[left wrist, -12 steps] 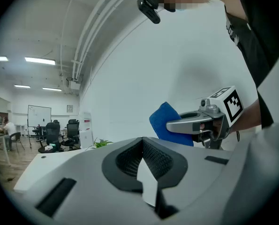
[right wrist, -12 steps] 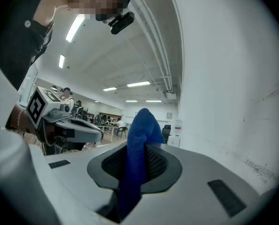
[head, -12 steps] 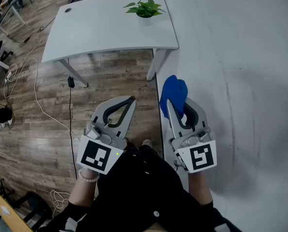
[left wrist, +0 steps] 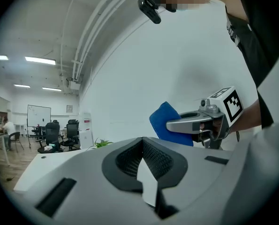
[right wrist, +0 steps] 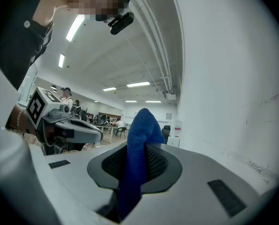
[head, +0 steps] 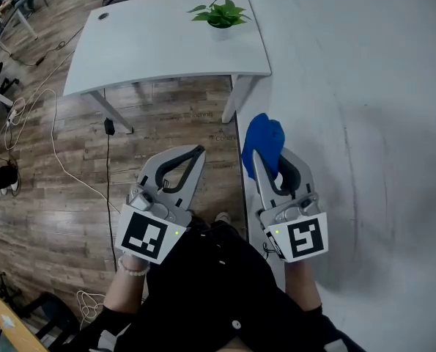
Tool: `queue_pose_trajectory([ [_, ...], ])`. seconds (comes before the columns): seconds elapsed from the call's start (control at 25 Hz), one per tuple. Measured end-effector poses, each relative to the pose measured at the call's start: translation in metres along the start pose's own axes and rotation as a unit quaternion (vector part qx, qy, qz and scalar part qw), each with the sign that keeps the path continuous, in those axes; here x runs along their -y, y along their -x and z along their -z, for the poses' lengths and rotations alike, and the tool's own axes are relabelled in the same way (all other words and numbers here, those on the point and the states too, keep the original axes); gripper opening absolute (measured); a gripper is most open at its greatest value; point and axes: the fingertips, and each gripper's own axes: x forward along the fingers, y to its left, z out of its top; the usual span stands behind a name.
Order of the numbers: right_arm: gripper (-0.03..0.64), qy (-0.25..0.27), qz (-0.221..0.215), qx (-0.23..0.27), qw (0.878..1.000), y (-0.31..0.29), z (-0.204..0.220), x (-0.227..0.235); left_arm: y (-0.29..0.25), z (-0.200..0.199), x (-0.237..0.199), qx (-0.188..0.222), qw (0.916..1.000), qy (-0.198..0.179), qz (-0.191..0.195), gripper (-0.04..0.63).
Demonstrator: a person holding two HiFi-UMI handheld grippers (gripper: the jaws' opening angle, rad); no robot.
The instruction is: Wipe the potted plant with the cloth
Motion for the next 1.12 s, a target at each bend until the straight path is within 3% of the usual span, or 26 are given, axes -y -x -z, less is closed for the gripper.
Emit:
queue_pose_trajectory([
  [0.52,0.089,-0.011,0.015,0.011,1.000,-0.014,-0.012,-0.021,0.025,-0.001,-0.024,0.011,0.9999,-0.008,0.002,0.012],
  [1.12,0.089,-0.016,0.053,0.009,0.998,-0.015,-0.010,-0.058,0.056,0.012,-0.040,0.012,0.9994,-0.015,0.030,0.014],
])
